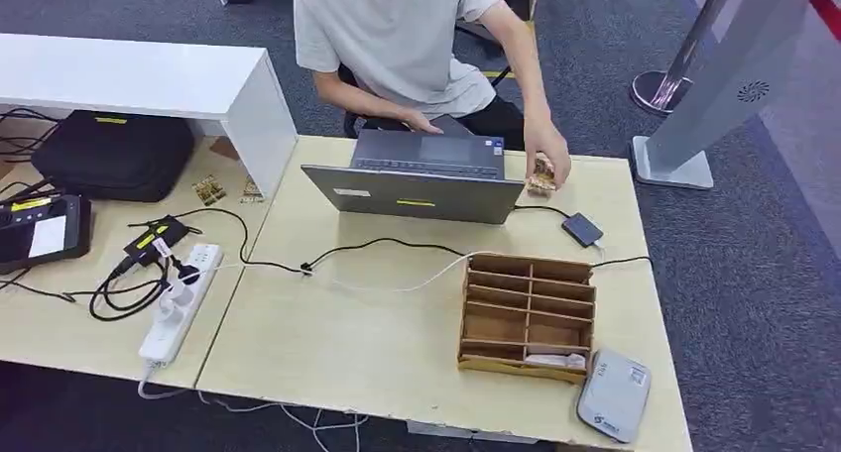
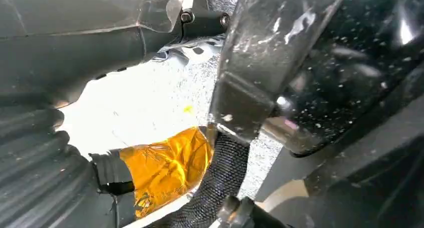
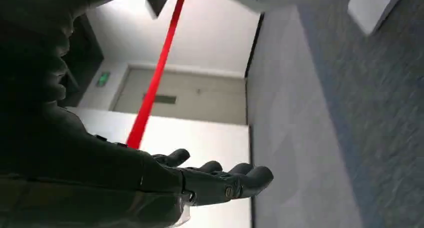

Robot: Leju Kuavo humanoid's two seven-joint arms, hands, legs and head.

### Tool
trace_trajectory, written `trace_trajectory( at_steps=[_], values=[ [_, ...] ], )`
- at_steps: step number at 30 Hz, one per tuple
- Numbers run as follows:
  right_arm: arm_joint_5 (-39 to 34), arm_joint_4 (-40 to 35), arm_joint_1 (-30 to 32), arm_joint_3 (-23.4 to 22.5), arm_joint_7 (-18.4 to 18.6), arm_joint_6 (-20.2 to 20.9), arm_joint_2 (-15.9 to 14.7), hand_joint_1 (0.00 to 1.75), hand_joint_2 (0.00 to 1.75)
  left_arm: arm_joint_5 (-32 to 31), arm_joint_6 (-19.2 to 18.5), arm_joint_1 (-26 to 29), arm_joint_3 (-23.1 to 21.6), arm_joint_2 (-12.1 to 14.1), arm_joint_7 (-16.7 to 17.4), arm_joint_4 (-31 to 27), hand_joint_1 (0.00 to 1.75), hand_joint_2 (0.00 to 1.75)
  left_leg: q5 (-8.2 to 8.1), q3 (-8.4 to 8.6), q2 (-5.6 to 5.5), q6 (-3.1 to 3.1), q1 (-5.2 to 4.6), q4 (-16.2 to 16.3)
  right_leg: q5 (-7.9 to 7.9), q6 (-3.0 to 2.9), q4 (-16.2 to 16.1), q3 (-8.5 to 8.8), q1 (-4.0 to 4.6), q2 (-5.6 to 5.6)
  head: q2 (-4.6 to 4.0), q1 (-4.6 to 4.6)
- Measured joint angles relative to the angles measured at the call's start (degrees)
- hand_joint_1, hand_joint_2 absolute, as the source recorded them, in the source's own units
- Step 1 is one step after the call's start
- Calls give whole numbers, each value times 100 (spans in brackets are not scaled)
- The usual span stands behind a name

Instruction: Pass the card to the sensor for recognition and then transmit it.

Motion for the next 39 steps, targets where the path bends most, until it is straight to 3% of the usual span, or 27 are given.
trace_trajectory(
  at_steps=[2, 5, 8, 16, 18, 19, 21, 24, 27, 29, 34, 38, 39],
  values=[
    [-294, 83, -11, -146, -289, 720, 242, 0, 175, -37, -46, -18, -24, 24, -4, -4, 0, 175, 0, 3, 10, -1, 9, 0, 1, -3, 0, 4, 11, 5, 0, 7],
    [-972, 129, -27, -535, -309, 1662, 745, 0, 175, -46, -129, -23, -53, 83, -77, -15, 0, 175, 2, 4, 10, -3, 14, 0, 3, -8, 1, 5, 18, 6, 0, 7],
    [-1183, 153, -42, -920, -237, 1833, 1176, 0, 175, -46, -164, -22, -85, 140, -114, -15, 0, 175, 2, 9, 14, -3, 11, -3, 2, -10, 5, 5, 13, 8, 0, 0],
    [-1477, 164, -51, -1338, -200, 2076, 1481, 0, 175, -22, -173, -21, -101, 199, -138, -15, 0, 175, 2, 7, 18, -4, 11, -2, 2, -10, 5, 8, 13, 9, 0, 7],
    [-1995, 162, -58, -1625, -31, 1769, 1693, 0, 175, 61, -203, -11, -101, 210, -157, -15, 0, 175, 2, 5, 17, -4, 14, -3, 2, -10, 5, 10, 17, 8, 0, 9],
    [-2268, 156, -67, -1835, -68, 1369, 1866, 0, 175, 126, -253, 2, -101, 216, -157, -15, 0, 175, 0, 5, 17, -7, 16, -4, 2, -10, 5, 11, 18, 9, 0, 5],
    [-2646, 127, -135, -2237, -281, 266, 2253, 0, 175, 210, -194, 54, -101, 221, -105, -15, 0, 175, -1, 13, 30, -10, 16, -7, 2, -12, 6, 9, 19, 24, 0, -2],
    [-2805, 88, -271, -2738, -582, -1418, 2865, 0, 175, 275, 246, 124, -96, 173, -57, -15, 0, 175, 7, 18, 31, -23, 21, -9, 0, -16, 8, 8, 22, 22, 0, -11],
    [-2960, 59, -347, -3109, -808, -2436, 3326, 0, 175, 295, 766, 176, -79, 52, -70, 29, 0, 175, 8, 16, 25, -23, 22, -10, -1, -18, 10, 9, 23, 16, 0, -15],
    [-2991, 42, -359, -3320, -851, -2802, 3567, 0, 175, 328, 1005, 152, -61, -61, -238, 209, 0, 175, 8, 14, 24, -24, 22, -10, -1, -19, 12, 10, 22, 16, 0, -15],
    [-2588, 35, -365, -3447, -728, -2752, 3974, 0, 175, 345, 968, 141, 2, -192, -437, 437, 0, 175, 7, 13, 28, -24, 20, -10, -1, -19, 12, 8, 21, 19, 0, -11],
    [-1926, 40, -367, -3196, -587, -2651, 4193, 0, 175, 328, 905, 134, 61, -199, -527, 529, 0, 175, 7, 14, 27, -24, 19, -10, -1, -19, 12, 7, 20, 19, 0, -11],
    [-1880, 40, -368, -3154, -556, -2623, 4217, 0, 175, 319, 960, 135, 70, -201, -529, 547, 0, 0, 7, 13, 27, -24, 19, -10, -1, -19, 12, 7, 20, 19, 0, -13]
  ],
)
